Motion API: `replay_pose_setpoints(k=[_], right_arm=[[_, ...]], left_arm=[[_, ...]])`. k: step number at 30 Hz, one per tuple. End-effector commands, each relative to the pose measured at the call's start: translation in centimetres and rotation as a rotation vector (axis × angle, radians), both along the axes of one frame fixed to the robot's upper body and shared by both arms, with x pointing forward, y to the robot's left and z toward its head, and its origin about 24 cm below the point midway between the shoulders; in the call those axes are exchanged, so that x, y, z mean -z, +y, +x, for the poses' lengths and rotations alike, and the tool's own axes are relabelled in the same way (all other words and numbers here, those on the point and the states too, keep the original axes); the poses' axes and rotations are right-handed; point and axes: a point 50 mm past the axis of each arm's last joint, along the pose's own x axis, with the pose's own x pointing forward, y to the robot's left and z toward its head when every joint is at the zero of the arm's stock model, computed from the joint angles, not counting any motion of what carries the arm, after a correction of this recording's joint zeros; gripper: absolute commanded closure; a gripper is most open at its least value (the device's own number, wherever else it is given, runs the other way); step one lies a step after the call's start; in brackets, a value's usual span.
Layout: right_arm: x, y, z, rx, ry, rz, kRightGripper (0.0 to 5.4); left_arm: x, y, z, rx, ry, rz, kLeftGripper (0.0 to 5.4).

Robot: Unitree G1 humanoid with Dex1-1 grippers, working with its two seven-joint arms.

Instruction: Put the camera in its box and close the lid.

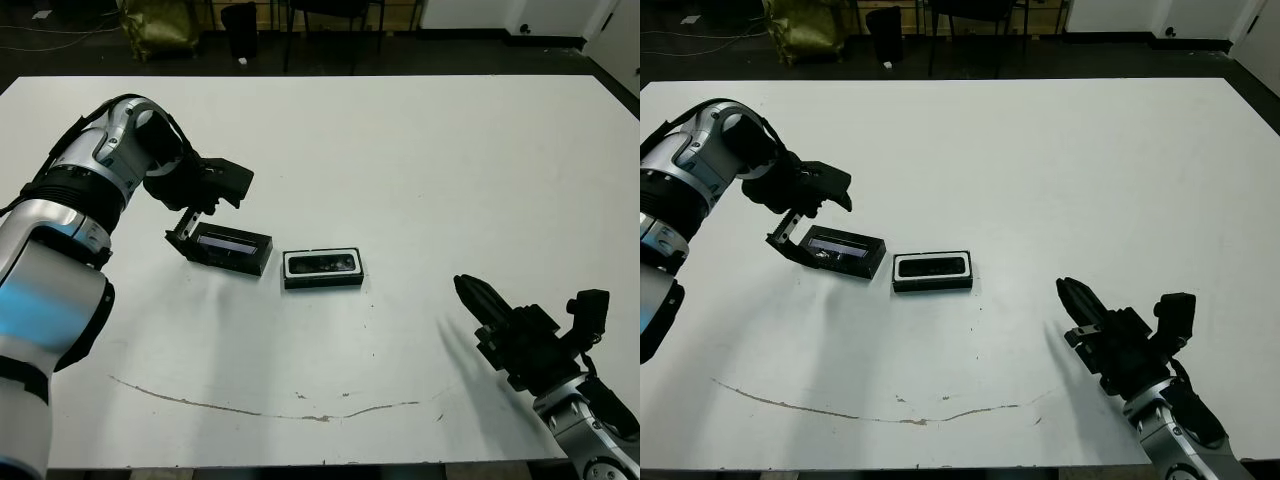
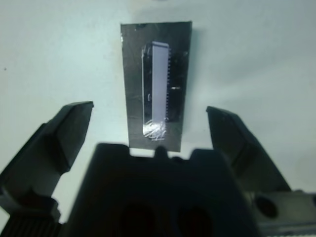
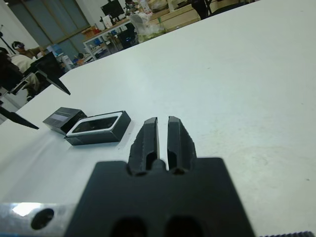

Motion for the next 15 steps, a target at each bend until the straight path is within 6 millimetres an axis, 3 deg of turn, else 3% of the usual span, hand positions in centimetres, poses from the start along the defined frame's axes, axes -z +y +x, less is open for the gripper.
replay_pose_setpoints(k=[1, 15], right_arm=[[0.6, -0.2, -0.1, 0.024, 0.037, 0.010, 5.40], [0.3, -0.4, -0.6, 0.060, 0.067, -0.009, 5.40]], left_arm=[[0.7, -0.1, 0.0, 0.007, -0.003, 0.021, 0.04], [2.1, -0.3, 0.2, 0.035, -0.034, 0.097, 0.04]])
